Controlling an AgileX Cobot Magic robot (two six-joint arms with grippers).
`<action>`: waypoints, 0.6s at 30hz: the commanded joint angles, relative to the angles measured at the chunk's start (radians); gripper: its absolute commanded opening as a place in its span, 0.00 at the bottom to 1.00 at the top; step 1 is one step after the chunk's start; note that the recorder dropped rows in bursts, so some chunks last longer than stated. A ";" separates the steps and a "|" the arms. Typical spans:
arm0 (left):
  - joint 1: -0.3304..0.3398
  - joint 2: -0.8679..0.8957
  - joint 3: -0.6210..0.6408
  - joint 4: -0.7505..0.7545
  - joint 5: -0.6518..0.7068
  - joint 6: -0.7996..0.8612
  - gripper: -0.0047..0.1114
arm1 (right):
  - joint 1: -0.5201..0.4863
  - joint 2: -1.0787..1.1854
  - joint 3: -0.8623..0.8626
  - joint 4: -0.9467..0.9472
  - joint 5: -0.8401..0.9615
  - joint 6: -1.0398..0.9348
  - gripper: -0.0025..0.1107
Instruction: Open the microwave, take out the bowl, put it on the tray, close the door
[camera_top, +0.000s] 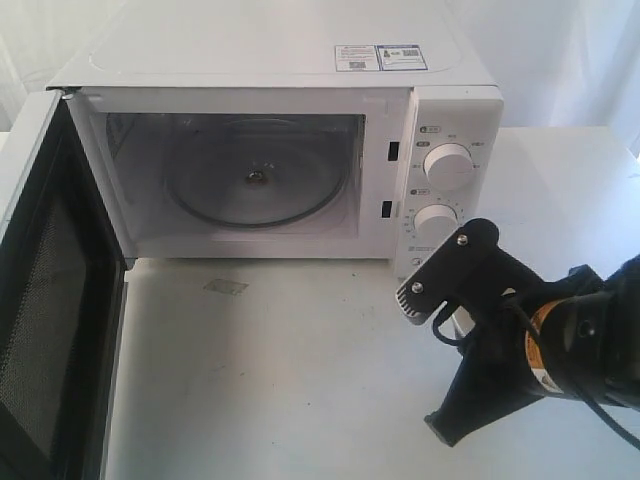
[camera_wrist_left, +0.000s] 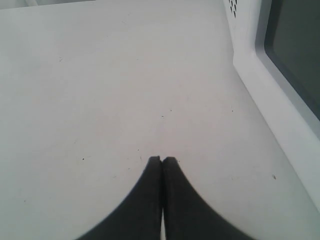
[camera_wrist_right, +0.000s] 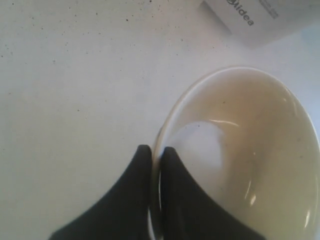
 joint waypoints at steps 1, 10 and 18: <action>-0.001 -0.005 0.004 -0.007 0.002 0.000 0.04 | -0.012 0.060 -0.002 -0.097 -0.029 0.068 0.02; -0.001 -0.005 0.004 -0.007 0.002 0.000 0.04 | -0.068 0.155 -0.002 -0.143 -0.025 0.154 0.02; -0.001 -0.005 0.004 -0.007 0.002 0.000 0.04 | -0.083 0.157 -0.002 -0.153 -0.070 0.189 0.02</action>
